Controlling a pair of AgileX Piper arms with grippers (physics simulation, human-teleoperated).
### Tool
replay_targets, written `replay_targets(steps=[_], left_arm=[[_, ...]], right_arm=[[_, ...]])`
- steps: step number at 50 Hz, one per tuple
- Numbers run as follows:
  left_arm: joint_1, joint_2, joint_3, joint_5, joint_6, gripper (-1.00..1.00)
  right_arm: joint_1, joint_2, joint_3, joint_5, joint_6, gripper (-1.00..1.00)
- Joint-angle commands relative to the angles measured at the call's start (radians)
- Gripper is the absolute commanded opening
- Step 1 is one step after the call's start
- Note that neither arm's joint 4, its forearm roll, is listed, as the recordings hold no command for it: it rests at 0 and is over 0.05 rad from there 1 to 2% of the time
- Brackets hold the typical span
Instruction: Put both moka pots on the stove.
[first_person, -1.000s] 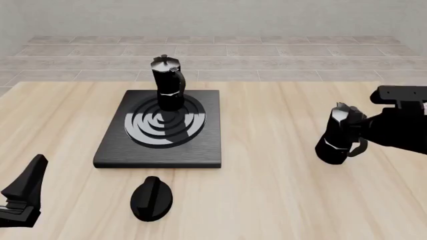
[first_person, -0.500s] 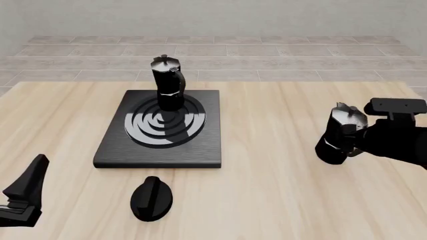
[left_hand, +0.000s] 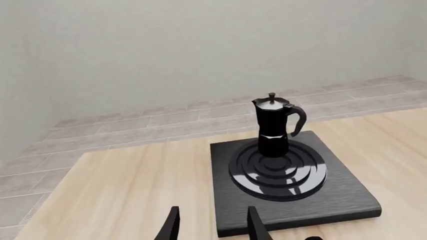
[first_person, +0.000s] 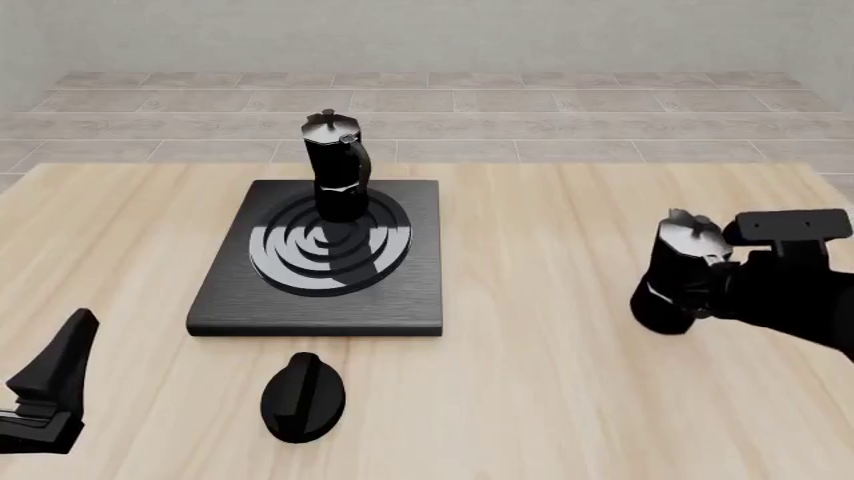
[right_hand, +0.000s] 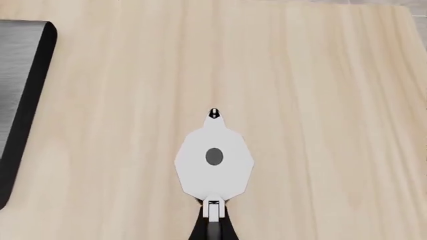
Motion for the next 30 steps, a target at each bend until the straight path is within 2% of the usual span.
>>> replay_targets(steps=[1, 13, 30], left_arm=[[-0.001, -0.002, 0.000, 0.002, 0.001, 1.00], [0.000, -0.006, 0.000, 0.005, 0.002, 1.00], [-0.001, 0.001, 0.000, -0.003, 0.004, 1.00]], right_arm=[[0.018, -0.059, 0.008, -0.022, -0.032, -1.00], [0.029, -0.152, -0.015, 0.020, -0.061, -1.00], [0.095, -0.258, -0.044, 0.087, -0.040, -1.00]])
